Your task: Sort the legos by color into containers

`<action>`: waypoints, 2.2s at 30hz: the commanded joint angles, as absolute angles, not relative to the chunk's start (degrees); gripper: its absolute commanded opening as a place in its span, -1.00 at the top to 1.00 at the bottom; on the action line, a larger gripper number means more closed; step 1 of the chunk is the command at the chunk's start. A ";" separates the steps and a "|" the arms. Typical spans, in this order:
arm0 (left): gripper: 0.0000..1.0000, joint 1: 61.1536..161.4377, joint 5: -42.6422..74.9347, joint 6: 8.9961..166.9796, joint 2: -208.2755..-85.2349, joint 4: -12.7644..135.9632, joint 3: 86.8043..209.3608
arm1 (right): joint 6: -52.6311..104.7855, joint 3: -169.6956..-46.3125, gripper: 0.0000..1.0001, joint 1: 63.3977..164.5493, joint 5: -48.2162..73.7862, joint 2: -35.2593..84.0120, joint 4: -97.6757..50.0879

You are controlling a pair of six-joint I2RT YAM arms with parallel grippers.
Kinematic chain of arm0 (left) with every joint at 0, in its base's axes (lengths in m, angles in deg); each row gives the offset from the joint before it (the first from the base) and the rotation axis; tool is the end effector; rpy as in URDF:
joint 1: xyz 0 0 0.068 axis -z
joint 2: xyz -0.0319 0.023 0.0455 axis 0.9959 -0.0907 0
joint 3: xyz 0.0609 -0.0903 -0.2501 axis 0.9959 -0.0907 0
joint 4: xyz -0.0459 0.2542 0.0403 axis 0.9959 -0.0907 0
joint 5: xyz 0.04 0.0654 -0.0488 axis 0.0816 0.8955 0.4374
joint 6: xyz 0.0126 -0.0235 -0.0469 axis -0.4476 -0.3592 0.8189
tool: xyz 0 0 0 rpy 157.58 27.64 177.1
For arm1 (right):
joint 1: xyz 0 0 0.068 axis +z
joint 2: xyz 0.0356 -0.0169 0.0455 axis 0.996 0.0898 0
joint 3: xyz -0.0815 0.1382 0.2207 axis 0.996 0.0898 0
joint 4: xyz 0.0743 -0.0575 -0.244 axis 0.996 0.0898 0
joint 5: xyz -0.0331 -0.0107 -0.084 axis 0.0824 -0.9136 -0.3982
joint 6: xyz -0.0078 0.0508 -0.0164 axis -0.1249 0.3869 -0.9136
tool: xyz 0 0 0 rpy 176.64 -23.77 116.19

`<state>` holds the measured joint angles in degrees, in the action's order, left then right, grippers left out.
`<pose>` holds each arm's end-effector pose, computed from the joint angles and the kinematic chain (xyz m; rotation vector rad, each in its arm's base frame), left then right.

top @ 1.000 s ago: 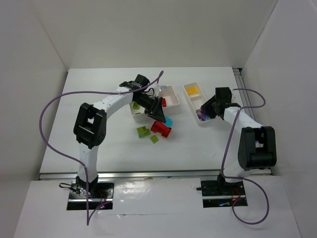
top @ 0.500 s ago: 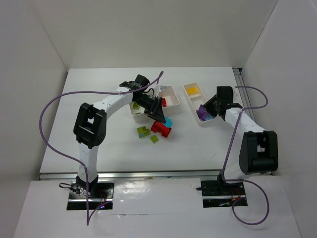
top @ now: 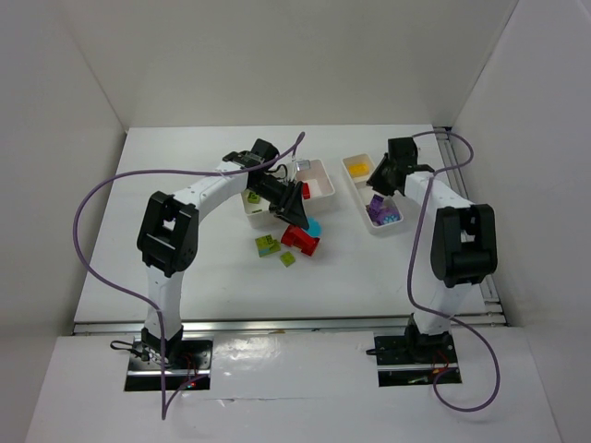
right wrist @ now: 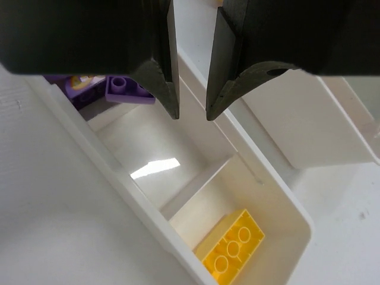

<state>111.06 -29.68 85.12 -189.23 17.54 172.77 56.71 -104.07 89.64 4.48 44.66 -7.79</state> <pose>0.3788 -0.2192 0.2304 0.7154 2.5331 -1.4606 0.3890 0.0323 0.2240 0.6814 2.3061 0.3347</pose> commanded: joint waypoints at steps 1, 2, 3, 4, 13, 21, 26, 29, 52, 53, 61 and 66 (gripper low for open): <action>1.00 111.08 -31.58 83.35 -187.54 17.48 174.26 | 54.16 -110.04 0.37 91.43 4.53 48.39 -4.63; 1.00 111.08 -31.58 83.35 -187.54 17.48 174.26 | 54.16 -110.85 0.37 92.05 4.53 49.20 -4.00; 1.00 111.08 -31.58 83.35 -187.54 17.48 174.26 | 54.16 -111.38 0.39 92.05 3.40 49.81 -3.39; 1.00 111.08 -31.58 83.35 -187.54 17.48 174.26 | 54.16 -111.38 0.39 92.75 1.47 49.82 -2.86; 1.00 111.08 -31.05 83.35 -187.54 17.48 174.26 | 56.79 -107.53 0.44 93.37 -7.42 45.79 0.13; 1.00 111.08 -31.58 83.35 -188.07 17.48 174.79 | 58.73 -105.58 0.44 93.37 -9.27 44.37 1.01; 1.00 111.08 -31.58 82.82 -188.07 17.48 174.26 | 58.73 -104.88 0.44 93.37 -9.89 42.27 1.28; 1.00 111.08 -31.58 82.82 -188.07 17.48 174.26 | 59.25 -104.88 0.44 93.37 -9.89 41.73 2.32; 1.00 111.08 -32.27 87.13 -187.54 17.48 183.57 | 44.95 -106.65 -0.34 93.37 21.10 28.74 -6.54; 1.00 111.08 -33.15 87.13 -187.54 17.48 183.58 | 43.62 -104.64 -0.45 92.85 25.93 26.81 -7.77; 1.00 111.08 -42.12 82.65 -189.30 16.17 185.51 | 31.76 -102.69 -0.81 92.84 58.39 27.49 -2.60; 1.00 111.08 -42.65 81.59 -189.30 15.02 185.51 | 24.55 -104.00 -0.88 93.99 63.06 30.48 4.07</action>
